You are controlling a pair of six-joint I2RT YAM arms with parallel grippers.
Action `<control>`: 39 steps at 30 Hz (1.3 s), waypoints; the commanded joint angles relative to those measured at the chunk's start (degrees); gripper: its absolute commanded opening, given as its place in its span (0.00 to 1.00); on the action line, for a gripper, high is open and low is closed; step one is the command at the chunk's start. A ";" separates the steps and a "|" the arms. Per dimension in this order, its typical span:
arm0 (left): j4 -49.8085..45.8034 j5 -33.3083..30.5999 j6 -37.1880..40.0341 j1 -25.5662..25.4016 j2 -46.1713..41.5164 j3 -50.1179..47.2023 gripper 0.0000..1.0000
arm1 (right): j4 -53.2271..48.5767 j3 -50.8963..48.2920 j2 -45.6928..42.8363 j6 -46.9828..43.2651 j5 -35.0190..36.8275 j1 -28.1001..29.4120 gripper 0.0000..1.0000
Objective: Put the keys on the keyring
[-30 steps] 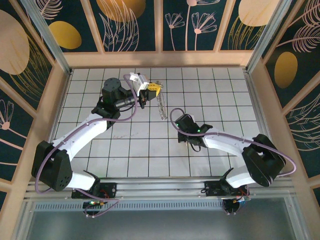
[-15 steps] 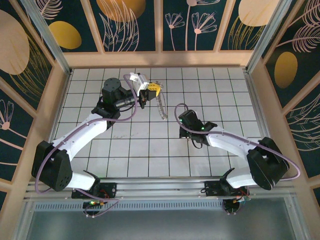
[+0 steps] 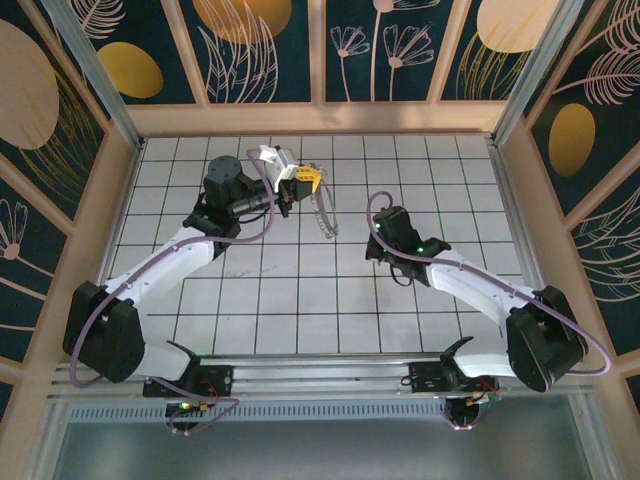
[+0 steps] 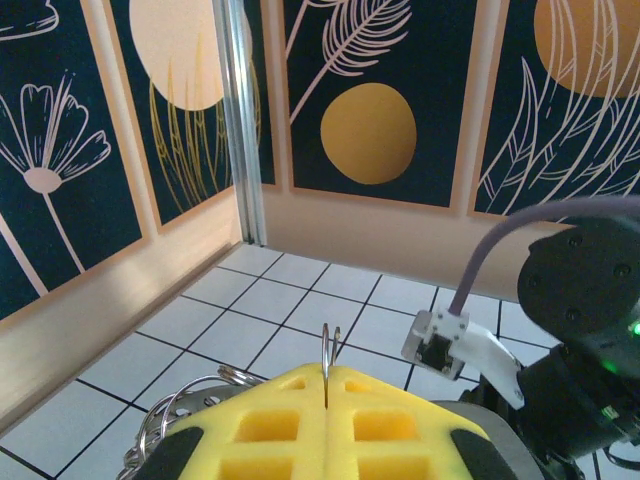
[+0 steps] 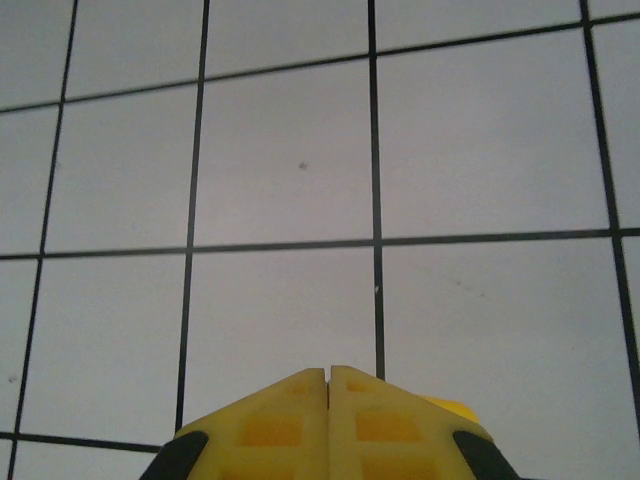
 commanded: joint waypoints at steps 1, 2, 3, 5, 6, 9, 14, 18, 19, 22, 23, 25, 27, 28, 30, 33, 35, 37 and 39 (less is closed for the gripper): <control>1.79 0.47 0.72 -0.38 -1.44 0.63 0.00 | 1.62 2.29 -2.26 -0.93 -1.03 -1.65 0.00; 1.82 0.44 0.69 -0.38 -1.31 0.72 0.00 | 1.63 2.40 -2.61 -1.09 -1.14 -2.07 0.00; 1.77 0.32 0.80 -0.39 -1.34 0.72 0.00 | 1.63 2.55 -2.88 -1.22 -1.15 -2.38 0.00; 1.87 0.27 0.99 -0.38 -1.30 0.82 0.00 | 2.04 2.68 -3.36 -1.56 -1.66 -3.10 0.00; 1.88 0.22 0.96 -0.39 -1.25 0.81 0.00 | 2.16 2.77 -3.54 -1.66 -1.92 -3.45 0.00; 1.97 0.13 0.93 -0.32 -1.18 0.81 0.00 | 2.91 3.11 -3.88 -2.01 -2.83 -3.49 0.00; 1.60 0.30 1.34 -0.45 -0.99 0.94 0.00 | 4.62 3.20 -4.17 -2.36 -4.65 -5.34 0.00; 1.08 0.46 1.63 -0.39 -0.90 1.07 0.00 | 5.77 3.26 -4.16 -2.61 -5.90 -5.62 0.00; 1.04 0.44 1.77 -0.38 -0.83 1.07 0.00 | 6.02 3.30 -4.16 -2.54 -6.15 -5.70 0.00; 0.69 0.39 1.76 -0.39 -0.71 1.22 0.00 | 6.36 3.31 -4.08 -2.54 -6.60 -5.89 0.00; 0.50 0.48 1.67 -0.38 -0.66 1.32 0.00 | 6.33 3.32 -4.08 -2.54 -6.68 -5.97 0.00; 0.37 0.57 1.58 -0.44 -0.50 1.51 0.00 | 6.38 3.36 -3.95 -2.54 -6.79 -6.05 0.00; 0.37 0.61 1.61 -0.38 -0.40 1.60 0.00 | 6.42 3.36 -3.90 -2.59 -6.88 -6.07 0.00; 0.39 0.65 1.56 -0.40 -0.40 1.60 0.00 | 6.41 3.34 -3.90 -2.63 -6.87 -6.14 0.00; 0.33 0.82 1.54 -0.42 -0.22 1.78 0.00 | 6.50 3.25 -3.98 -2.56 -6.79 -6.15 0.00; 0.35 1.29 1.42 -0.38 -0.02 1.95 0.00 | 6.66 3.23 -4.20 -2.62 -6.97 -6.32 0.00; 0.20 1.41 1.54 -0.38 -0.13 1.71 0.00 | 6.68 3.44 -4.40 -2.86 -7.34 -6.42 0.00; 0.03 1.47 1.83 -0.38 -0.12 1.75 0.00 | 6.82 3.72 -4.45 -3.04 -7.75 -6.55 0.00; -0.59 1.53 1.99 -0.43 -0.22 1.77 0.00 | 7.24 4.06 -4.76 -3.30 -8.36 -6.77 0.00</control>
